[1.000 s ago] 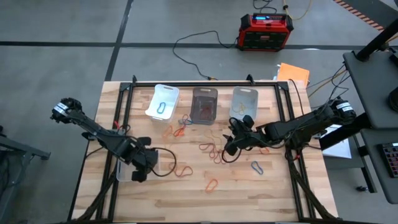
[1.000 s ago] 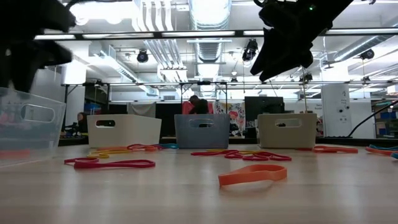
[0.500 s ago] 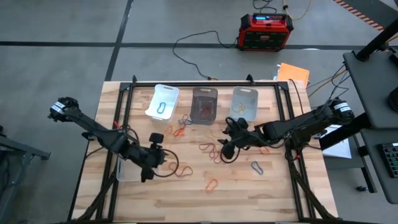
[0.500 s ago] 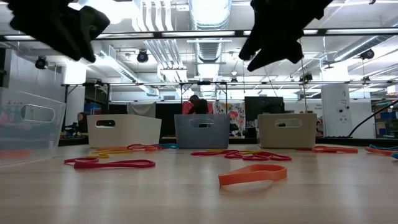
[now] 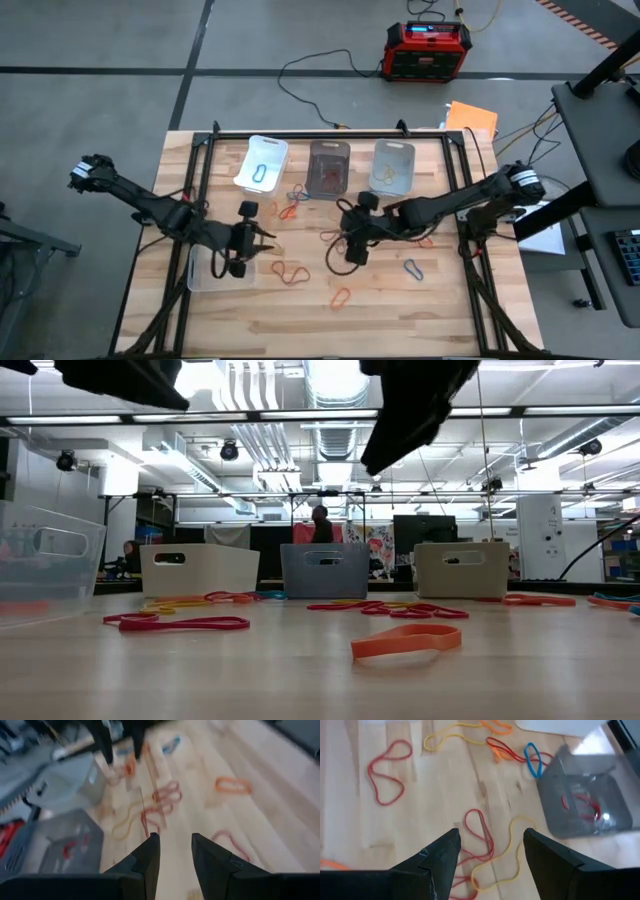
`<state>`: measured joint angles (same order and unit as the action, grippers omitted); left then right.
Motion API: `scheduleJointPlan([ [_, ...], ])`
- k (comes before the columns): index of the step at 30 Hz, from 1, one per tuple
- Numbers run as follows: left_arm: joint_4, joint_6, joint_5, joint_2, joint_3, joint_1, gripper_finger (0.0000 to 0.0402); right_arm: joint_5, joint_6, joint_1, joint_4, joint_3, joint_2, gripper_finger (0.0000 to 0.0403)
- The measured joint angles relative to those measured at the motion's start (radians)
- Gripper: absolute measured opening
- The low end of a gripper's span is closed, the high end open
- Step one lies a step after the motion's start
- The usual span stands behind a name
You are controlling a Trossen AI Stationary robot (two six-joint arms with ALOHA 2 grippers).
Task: Sort rubber bands into baskets
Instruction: Put the red rubber band into the black bin
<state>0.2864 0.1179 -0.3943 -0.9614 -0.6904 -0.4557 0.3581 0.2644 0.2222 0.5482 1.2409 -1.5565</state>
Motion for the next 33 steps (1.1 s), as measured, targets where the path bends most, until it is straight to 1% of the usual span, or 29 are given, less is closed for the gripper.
scheduleJointPlan([
  [4, -0.128, 0.027, -0.009, 0.061, 0.068, 0.0, 0.0097, 0.0, -0.104, -0.002, 0.002, 0.036, -0.071, 0.0212],
  [8, -0.146, 0.031, -0.021, 0.102, 0.084, 0.001, 0.0097, 0.0, -0.173, -0.006, -0.003, 0.059, -0.135, 0.0212],
  [12, -0.147, 0.052, -0.058, 0.123, 0.081, 0.001, 0.0097, -0.007, -0.179, -0.023, -0.006, 0.064, -0.19, 0.0212],
  [16, -0.149, 0.084, -0.069, 0.128, 0.072, 0.002, 0.0097, -0.061, -0.18, -0.051, -0.022, 0.063, -0.231, 0.0212],
  [24, -0.166, 0.11, -0.069, 0.122, 0.071, 0.002, 0.0097, -0.184, -0.225, -0.1, -0.141, 0.062, -0.316, 0.0212],
  [33, -0.171, 0.109, -0.069, 0.114, 0.071, 0.003, 0.0098, -0.211, -0.233, -0.125, -0.173, 0.063, -0.37, 0.0212],
])
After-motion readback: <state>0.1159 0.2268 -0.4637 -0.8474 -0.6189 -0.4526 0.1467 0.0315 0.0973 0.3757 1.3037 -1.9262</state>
